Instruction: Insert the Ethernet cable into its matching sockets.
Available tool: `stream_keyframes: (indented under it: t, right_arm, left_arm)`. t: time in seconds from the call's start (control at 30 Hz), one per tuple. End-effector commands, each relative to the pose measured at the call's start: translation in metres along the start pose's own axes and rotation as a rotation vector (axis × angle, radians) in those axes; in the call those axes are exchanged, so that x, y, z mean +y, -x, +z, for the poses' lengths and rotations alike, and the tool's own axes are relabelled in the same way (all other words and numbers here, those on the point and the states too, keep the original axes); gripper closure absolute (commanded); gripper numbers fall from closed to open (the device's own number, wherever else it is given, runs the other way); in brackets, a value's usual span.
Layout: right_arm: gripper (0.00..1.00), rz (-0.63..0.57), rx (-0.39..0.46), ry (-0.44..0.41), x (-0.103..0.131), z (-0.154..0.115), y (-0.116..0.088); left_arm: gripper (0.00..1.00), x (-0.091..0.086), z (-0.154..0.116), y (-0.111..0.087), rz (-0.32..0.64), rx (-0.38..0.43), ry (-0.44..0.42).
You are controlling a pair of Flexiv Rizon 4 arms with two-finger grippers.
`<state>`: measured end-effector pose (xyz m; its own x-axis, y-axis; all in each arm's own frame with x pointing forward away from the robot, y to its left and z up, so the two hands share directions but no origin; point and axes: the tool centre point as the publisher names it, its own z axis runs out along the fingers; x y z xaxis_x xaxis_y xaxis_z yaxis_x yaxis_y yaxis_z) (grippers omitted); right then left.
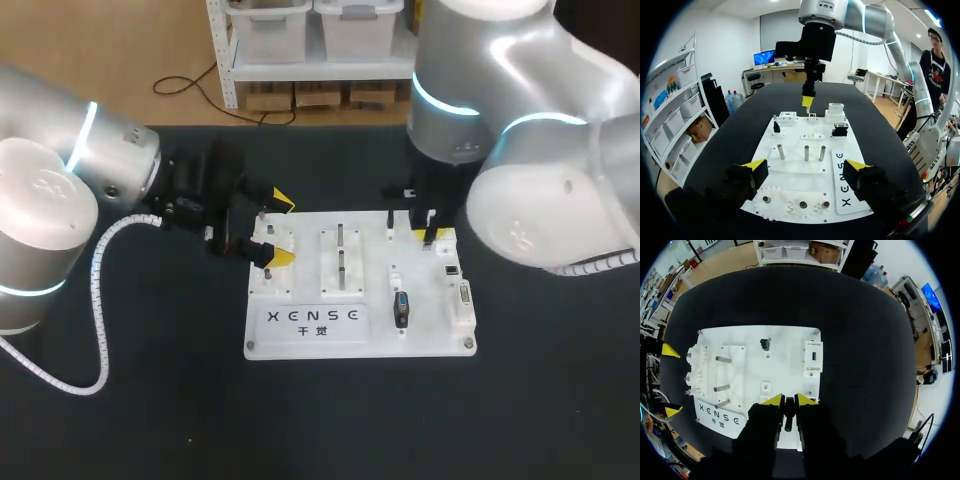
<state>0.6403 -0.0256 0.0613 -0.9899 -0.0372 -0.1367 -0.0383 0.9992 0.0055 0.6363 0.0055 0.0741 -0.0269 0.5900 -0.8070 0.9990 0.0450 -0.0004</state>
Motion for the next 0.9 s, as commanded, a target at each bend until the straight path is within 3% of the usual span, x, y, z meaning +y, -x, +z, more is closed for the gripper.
stream_keyframes:
  t: [0.03,0.9]
  right_arm:
    - [1.0,0.012,-0.005,0.011,-0.011,0.002,-0.005]
    - [1.0,-0.004,0.049,0.002,-0.034,0.024,-0.018]
  left_arm:
    - [0.0,0.0,0.0,-0.001,0.001,0.0,0.002]
    - [0.0,0.0,0.0,-0.001,0.001,0.0,0.002]
